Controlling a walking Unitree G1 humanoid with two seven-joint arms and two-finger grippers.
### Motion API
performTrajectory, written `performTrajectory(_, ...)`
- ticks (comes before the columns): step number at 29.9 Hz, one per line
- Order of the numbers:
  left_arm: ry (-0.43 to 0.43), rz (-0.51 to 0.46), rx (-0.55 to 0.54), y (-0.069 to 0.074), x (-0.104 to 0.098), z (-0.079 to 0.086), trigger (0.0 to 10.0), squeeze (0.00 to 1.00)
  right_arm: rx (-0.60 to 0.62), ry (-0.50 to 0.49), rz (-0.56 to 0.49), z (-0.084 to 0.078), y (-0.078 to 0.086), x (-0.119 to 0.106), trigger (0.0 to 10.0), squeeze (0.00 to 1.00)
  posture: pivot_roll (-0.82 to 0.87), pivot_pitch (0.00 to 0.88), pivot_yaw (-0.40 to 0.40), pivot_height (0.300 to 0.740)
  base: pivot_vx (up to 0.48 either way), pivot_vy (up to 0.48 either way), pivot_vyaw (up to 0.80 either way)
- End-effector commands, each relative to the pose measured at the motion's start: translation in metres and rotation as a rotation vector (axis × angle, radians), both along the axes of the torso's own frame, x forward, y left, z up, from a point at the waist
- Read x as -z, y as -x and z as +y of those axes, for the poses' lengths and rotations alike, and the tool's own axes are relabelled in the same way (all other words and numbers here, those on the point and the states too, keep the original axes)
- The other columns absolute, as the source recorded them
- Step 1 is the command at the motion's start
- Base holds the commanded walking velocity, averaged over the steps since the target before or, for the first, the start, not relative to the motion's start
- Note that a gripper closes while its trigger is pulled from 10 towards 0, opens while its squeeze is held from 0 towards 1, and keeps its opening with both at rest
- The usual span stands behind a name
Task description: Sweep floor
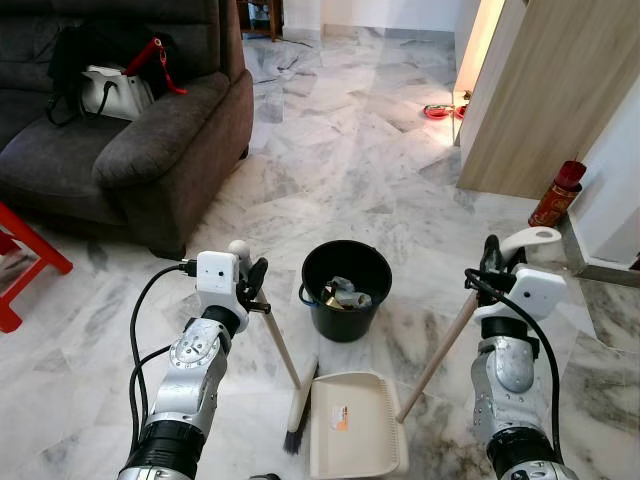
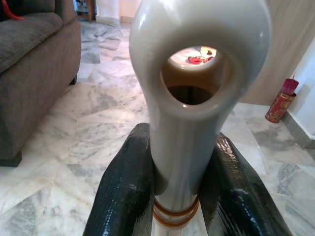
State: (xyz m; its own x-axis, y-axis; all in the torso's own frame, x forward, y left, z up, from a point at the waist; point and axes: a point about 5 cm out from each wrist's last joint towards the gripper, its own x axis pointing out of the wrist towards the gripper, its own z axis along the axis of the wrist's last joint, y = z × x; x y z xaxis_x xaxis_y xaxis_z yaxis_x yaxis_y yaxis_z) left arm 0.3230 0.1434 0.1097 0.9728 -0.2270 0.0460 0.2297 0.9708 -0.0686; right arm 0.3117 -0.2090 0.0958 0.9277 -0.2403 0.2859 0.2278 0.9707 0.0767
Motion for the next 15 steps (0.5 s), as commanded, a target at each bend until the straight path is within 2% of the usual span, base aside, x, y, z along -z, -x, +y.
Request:
performTrajectory(1,0.007,-0.018,0.015,-0.0026,-0.0063,-0.0022,10.0,0.0,0.0,-0.004,-0.027,0.0021,-0.0006,-0.0041,10.0,0.0,0.14,0.085,0.013,0.74,0.0,0.0,0.0)
performTrajectory(14,0.005,-0.023,-0.002,-0.0056,-0.0084,0.0011,10.0,0.0,0.01,0.003,-0.007,0.0005,-0.0022,-0.0031,10.0,0.0,0.14,0.111,0.02,0.74,0.0,0.0,0.0)
performTrajectory(15,0.005,-0.023,-0.002,-0.0058,-0.0085,0.0011,10.0,0.0,0.01,0.001,-0.005,0.0001,-0.002,-0.0028,10.0,0.0,0.14,0.112,0.021,0.74,0.0,0.0,-0.64)
